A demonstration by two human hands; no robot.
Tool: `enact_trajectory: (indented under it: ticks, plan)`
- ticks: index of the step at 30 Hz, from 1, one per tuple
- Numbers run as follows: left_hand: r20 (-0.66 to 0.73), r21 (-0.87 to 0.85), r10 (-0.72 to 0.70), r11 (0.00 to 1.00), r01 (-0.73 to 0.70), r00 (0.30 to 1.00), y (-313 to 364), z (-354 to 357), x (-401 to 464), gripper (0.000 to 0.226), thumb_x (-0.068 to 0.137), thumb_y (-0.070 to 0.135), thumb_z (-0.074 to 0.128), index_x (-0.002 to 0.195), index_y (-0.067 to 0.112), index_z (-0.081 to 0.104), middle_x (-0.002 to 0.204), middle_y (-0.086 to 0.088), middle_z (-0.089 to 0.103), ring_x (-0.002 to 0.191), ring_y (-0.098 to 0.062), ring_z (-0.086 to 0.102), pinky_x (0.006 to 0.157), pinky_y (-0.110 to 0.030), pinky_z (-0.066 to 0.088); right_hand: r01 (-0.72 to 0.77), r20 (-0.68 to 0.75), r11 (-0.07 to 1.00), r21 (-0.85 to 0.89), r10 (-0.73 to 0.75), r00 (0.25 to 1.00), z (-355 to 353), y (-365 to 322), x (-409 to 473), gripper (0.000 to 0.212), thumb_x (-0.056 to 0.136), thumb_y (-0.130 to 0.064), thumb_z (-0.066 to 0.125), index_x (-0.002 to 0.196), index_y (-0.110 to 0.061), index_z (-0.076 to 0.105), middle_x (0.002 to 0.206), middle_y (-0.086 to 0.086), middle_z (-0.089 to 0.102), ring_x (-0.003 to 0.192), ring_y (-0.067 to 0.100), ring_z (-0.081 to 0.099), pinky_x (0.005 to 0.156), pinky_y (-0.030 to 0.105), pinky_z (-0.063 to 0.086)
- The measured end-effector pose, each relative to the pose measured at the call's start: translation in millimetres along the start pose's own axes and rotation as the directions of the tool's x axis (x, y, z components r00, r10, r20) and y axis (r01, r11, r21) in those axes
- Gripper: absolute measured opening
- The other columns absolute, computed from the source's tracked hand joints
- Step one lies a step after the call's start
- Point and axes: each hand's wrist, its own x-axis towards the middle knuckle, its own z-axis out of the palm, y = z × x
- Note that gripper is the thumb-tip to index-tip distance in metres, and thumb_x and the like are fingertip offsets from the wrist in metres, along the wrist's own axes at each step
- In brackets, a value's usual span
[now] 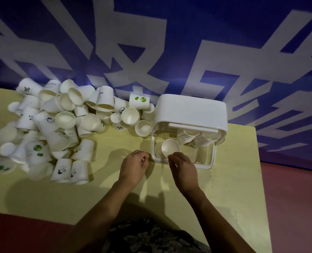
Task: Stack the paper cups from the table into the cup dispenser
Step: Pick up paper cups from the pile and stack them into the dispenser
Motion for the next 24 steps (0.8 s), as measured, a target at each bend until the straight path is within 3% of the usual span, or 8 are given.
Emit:
enact_trajectory:
  ticks: [4, 7, 11, 16, 21, 24]
  plan:
    - [-0.024, 0.009, -0.022, 1.000, 0.022, 0.999, -12, -16, 1, 0.010, 0.085, 0.016, 0.060, 0.085, 0.021, 0.069, 0.087, 0.005, 0.068, 0.072, -0.013, 0.061, 0.065, -0.027, 0.047, -0.068, 0.122, 0.995, -0.067, 0.076, 0.990, 19, -1, 8, 0.019, 0.090, -0.011, 0.061, 0.105, -0.016, 0.071, 0.107, 0.000, 0.066, 0.091, 0.027, 0.063, 0.064, 0.037, 0.055]
    - [-0.043, 0.015, -0.018, 1.000, 0.019, 0.999, -22, -30, 8, 0.010, 0.086, 0.015, 0.060, 0.088, 0.019, 0.069, 0.089, 0.005, 0.068, 0.073, -0.014, 0.061, 0.064, -0.026, 0.045, -0.113, 0.099, 0.988, -0.101, 0.123, 0.987, 22, -12, 12, 0.025, 0.091, -0.014, 0.061, 0.114, -0.016, 0.069, 0.118, 0.001, 0.066, 0.097, 0.027, 0.063, 0.071, 0.038, 0.056]
    - [-0.051, 0.056, -0.012, 0.998, 0.014, 0.999, -37, -44, 28, 0.014, 0.087, 0.018, 0.059, 0.096, 0.020, 0.069, 0.098, 0.005, 0.068, 0.079, -0.018, 0.064, 0.066, -0.028, 0.046, -0.104, 0.056, 0.992, -0.076, 0.109, 0.992, 26, -35, 19, 0.015, 0.090, -0.015, 0.060, 0.101, -0.016, 0.069, 0.104, 0.001, 0.067, 0.085, 0.027, 0.063, 0.061, 0.038, 0.055]
    - [-0.036, 0.172, 0.038, 0.985, -0.031, 0.999, -47, -58, 66, 0.030, 0.089, 0.022, 0.057, 0.119, 0.021, 0.061, 0.120, 0.006, 0.060, 0.093, -0.020, 0.062, 0.072, -0.032, 0.050, -0.065, 0.149, 0.998, -0.009, 0.065, 0.987, 51, -70, 46, 0.010, 0.087, -0.012, 0.059, 0.095, -0.015, 0.064, 0.094, 0.002, 0.063, 0.079, 0.027, 0.061, 0.059, 0.040, 0.051]
    - [0.030, 0.208, 0.097, 0.973, -0.101, 0.995, -59, -64, 98, 0.038, 0.086, 0.016, 0.060, 0.124, 0.019, 0.056, 0.129, 0.003, 0.054, 0.100, -0.025, 0.061, 0.076, -0.038, 0.054, -0.231, 0.161, 0.967, 0.110, 0.212, 0.964, 80, -98, 83, 0.033, 0.087, -0.009, 0.055, 0.120, -0.010, 0.056, 0.121, 0.008, 0.059, 0.095, 0.033, 0.060, 0.071, 0.038, 0.050]
    - [0.082, 0.214, 0.116, 0.968, -0.131, 0.990, -66, -62, 113, 0.038, 0.086, 0.015, 0.062, 0.124, 0.017, 0.057, 0.127, 0.001, 0.056, 0.100, -0.026, 0.062, 0.078, -0.040, 0.054, -0.309, 0.212, 0.945, 0.110, 0.281, 0.936, 98, -99, 97, 0.052, 0.088, -0.010, 0.058, 0.138, -0.008, 0.045, 0.141, 0.009, 0.048, 0.118, 0.033, 0.053, 0.090, 0.036, 0.046]
